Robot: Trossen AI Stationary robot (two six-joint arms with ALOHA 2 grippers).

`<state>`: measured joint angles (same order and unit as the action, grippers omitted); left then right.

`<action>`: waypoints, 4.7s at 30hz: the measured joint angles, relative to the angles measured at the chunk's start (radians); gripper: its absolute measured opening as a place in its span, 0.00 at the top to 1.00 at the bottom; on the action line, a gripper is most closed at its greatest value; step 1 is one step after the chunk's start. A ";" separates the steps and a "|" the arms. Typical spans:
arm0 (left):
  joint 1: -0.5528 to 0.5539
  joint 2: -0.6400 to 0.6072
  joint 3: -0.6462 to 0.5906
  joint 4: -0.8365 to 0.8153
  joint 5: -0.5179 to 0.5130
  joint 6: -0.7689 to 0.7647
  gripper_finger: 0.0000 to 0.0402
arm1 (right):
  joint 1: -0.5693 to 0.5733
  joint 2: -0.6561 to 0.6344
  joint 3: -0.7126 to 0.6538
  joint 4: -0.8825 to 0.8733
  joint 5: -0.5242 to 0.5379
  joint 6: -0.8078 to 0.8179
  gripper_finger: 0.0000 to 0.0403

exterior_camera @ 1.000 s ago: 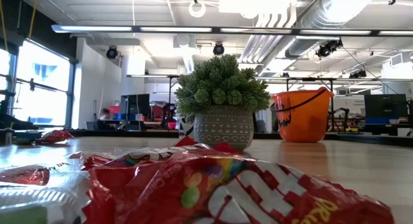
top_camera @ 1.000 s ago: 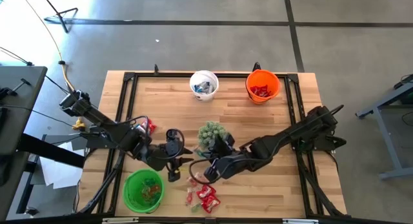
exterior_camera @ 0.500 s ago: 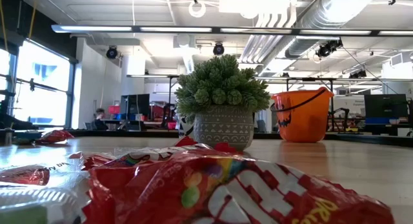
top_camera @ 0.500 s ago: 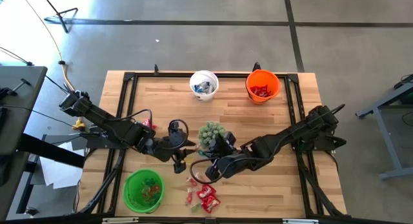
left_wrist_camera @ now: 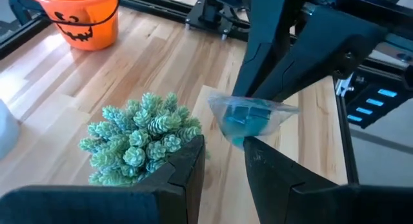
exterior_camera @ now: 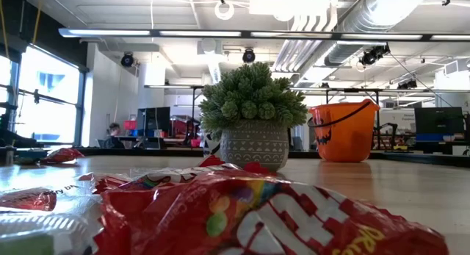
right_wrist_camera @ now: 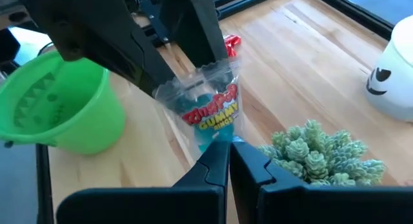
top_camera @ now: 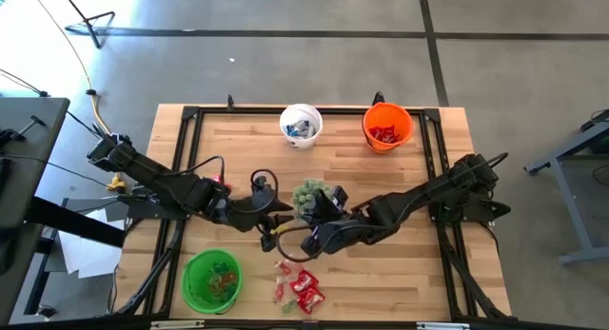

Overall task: Sort candy
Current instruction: Put the blue gummy into the green bucket, then put the red gummy into the green bucket

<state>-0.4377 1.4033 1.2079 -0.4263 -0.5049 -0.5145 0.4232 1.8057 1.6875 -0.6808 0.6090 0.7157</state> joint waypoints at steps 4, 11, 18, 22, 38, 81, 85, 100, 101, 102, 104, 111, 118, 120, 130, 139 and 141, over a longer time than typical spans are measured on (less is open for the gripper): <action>-0.001 0.000 0.000 0.001 0.001 0.030 0.76 | 0.000 0.001 0.000 -0.040 0.003 0.003 1.00; 0.002 0.000 0.000 0.006 0.001 0.031 0.76 | 0.000 0.001 0.000 -0.041 0.011 0.018 1.00; 0.020 0.000 0.000 0.007 0.005 0.037 0.76 | 0.007 0.001 0.000 0.032 0.011 -0.014 1.00; 0.030 0.000 0.000 0.007 0.006 0.037 0.76 | 0.006 0.001 -0.001 0.032 0.011 -0.016 1.00; 0.031 0.000 0.000 0.000 0.056 0.055 0.99 | -0.004 0.002 -0.001 0.036 -0.112 0.086 1.00; 0.032 -0.001 0.000 -0.031 0.074 0.055 1.00 | -0.138 -0.052 0.000 0.006 -0.436 0.071 0.98; 0.032 -0.001 0.000 -0.030 0.077 0.055 1.00 | -0.142 -0.052 0.000 0.007 -0.434 0.062 0.89; 0.031 -0.025 -0.001 -0.263 0.147 -0.092 1.00 | -0.142 -0.067 0.000 -0.050 -0.427 0.016 0.63; 0.031 -0.032 -0.001 -0.295 0.169 -0.113 1.00 | -0.142 -0.069 0.000 -0.065 -0.434 0.016 0.63; 0.031 -0.038 -0.001 -0.313 0.195 -0.132 1.00 | -0.142 -0.072 0.000 -0.090 -0.449 0.017 0.63; 0.029 -0.053 -0.001 -0.338 0.271 -0.161 1.00 | -0.142 -0.074 0.000 -0.141 -0.483 0.028 0.63; -0.044 -0.144 0.000 -0.403 0.640 -0.326 1.00 | -0.137 -0.074 0.000 -0.300 -0.669 0.127 0.63; -0.240 -0.224 0.000 -0.563 0.661 -0.660 1.00 | -0.096 -0.074 0.000 -0.348 -0.694 0.141 0.63; -0.315 -0.224 0.000 -0.568 0.635 -0.747 1.00 | -0.079 -0.073 0.000 -0.348 -0.696 0.141 0.63; -0.476 -0.141 0.000 -0.571 0.526 -0.837 0.95 | -0.040 -0.072 0.000 -0.352 -0.697 0.189 0.63; -0.449 -0.090 0.000 -0.613 0.526 -0.757 0.78 | -0.050 -0.072 0.000 -0.354 -0.696 0.212 0.63; -0.437 -0.092 0.000 -0.603 0.526 -0.756 0.75 | -0.050 -0.072 0.000 -0.354 -0.696 0.242 0.63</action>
<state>-0.8746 1.3114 1.2076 -1.0295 0.0214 -1.2709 0.3737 1.7340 1.6878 -1.0344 -0.0868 0.9579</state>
